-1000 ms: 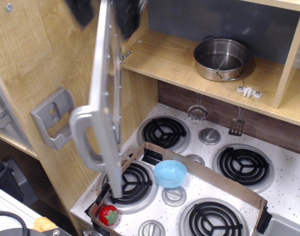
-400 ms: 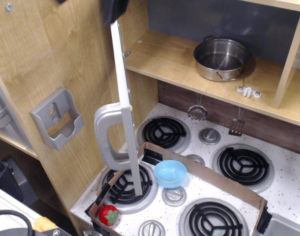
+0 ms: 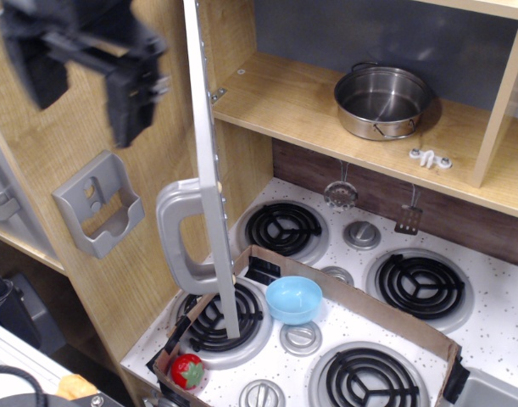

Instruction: Close microwave

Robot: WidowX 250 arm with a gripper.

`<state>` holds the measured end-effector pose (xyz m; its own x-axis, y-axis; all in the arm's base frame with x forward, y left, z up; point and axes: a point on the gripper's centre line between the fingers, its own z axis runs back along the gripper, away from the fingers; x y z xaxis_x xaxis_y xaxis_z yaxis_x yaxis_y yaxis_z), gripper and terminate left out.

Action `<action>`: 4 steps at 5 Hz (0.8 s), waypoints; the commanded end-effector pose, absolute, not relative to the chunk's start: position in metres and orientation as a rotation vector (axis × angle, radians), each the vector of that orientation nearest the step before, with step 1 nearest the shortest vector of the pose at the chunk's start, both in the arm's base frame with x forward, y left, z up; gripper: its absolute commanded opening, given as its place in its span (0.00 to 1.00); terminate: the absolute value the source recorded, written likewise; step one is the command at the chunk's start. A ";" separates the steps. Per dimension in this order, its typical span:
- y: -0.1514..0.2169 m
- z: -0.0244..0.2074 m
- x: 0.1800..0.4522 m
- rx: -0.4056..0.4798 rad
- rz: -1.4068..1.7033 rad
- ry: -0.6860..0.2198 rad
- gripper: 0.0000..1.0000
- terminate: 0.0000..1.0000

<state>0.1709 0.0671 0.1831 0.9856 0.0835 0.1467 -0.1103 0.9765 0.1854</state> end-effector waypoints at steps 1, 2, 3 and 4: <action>0.068 0.149 0.194 0.144 0.048 -0.197 1.00 0.00; 0.067 0.142 0.220 0.142 0.006 -0.219 1.00 0.00; 0.061 0.140 0.250 0.124 -0.075 -0.256 1.00 0.00; 0.045 0.136 0.275 0.112 -0.165 -0.369 1.00 0.00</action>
